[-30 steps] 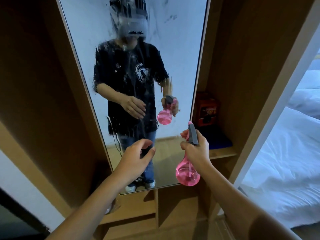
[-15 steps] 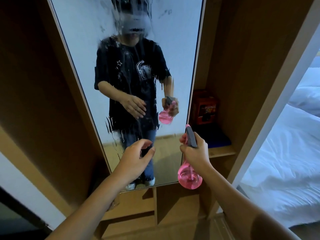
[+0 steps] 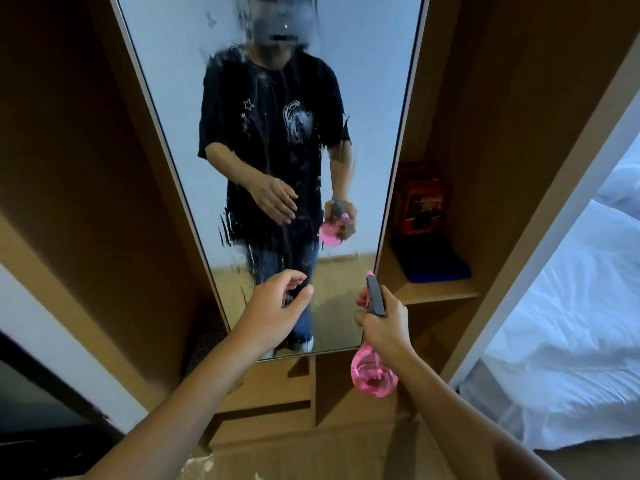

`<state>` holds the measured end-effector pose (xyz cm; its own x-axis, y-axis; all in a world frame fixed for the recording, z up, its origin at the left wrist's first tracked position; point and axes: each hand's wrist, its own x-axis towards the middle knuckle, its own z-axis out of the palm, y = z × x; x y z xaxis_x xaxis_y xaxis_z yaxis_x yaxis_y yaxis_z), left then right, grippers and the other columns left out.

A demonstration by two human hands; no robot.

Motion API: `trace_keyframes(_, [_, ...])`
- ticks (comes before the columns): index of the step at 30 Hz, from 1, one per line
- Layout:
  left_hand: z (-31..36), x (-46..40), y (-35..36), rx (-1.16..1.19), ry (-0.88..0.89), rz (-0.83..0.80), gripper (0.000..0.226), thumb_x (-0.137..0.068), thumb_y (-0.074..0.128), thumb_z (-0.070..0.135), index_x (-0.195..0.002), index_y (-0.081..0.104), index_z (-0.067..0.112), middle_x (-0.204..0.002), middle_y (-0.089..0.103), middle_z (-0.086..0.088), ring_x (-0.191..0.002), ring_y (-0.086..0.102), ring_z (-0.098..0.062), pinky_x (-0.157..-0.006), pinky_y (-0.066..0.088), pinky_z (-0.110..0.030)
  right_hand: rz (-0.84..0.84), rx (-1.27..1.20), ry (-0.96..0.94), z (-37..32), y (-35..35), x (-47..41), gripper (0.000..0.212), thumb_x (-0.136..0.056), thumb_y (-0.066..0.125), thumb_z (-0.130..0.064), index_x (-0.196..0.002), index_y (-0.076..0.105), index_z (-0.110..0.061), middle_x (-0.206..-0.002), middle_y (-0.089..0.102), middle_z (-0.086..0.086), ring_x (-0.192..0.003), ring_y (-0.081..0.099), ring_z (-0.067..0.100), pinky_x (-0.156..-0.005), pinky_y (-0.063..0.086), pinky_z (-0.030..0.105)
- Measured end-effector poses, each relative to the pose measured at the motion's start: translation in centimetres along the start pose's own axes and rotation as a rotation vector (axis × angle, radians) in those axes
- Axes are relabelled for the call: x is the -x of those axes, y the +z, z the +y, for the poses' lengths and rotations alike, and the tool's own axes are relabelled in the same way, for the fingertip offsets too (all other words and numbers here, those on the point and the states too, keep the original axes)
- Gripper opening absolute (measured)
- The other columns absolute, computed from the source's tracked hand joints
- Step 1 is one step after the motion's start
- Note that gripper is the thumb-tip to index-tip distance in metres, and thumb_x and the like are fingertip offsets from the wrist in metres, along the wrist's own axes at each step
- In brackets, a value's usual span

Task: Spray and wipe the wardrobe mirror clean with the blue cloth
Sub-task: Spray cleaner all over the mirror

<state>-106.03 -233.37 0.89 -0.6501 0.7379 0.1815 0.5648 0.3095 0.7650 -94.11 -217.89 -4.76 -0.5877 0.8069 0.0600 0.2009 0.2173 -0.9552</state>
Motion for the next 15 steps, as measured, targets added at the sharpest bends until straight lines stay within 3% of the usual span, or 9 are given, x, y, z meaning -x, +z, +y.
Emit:
trace_keyframes(5, [-0.5, 0.5, 0.2, -0.016, -0.014, -0.005, 0.035, -0.097, 0.052, 0.034, -0.127, 0.055, 0.018, -0.125, 0.058, 0.005, -0.119, 0.052, -0.009, -0.105, 0.043, -0.033, 0.017, 0.060, 0.004, 0.6, 0.1, 0.1, 0.018, -0.080, 0.065, 0.005, -0.083, 0.058, -0.012, -0.074, 0.060, 0.004, -0.066, 0.057, 0.016, -0.063, 0.056, 0.031])
trace_keyframes(12, [-1.5, 1.3, 0.6, -0.016, -0.043, 0.012, 0.034, -0.097, 0.053, 0.033, -0.127, 0.056, 0.017, -0.124, 0.059, 0.004, -0.118, 0.053, -0.009, -0.105, 0.043, -0.034, -0.111, 0.073, 0.026, 0.5, 0.5, 0.9, 0.026, -0.083, 0.065, 0.005, -0.091, 0.058, -0.018, -0.089, 0.064, 0.002, -0.081, 0.062, 0.011, -0.061, 0.050, 0.013])
trace_keyframes(15, [-2.1, 1.8, 0.5, -0.017, -0.063, 0.012, 0.035, -0.097, 0.052, 0.032, -0.128, 0.055, 0.016, -0.124, 0.059, 0.004, -0.117, 0.053, -0.009, -0.103, 0.044, -0.032, -0.177, 0.078, 0.014, -0.2, 1.4, 1.5, 0.028, -0.083, 0.065, 0.006, -0.093, 0.056, -0.019, -0.092, 0.063, 0.003, -0.078, 0.059, 0.008, -0.058, 0.049, 0.009])
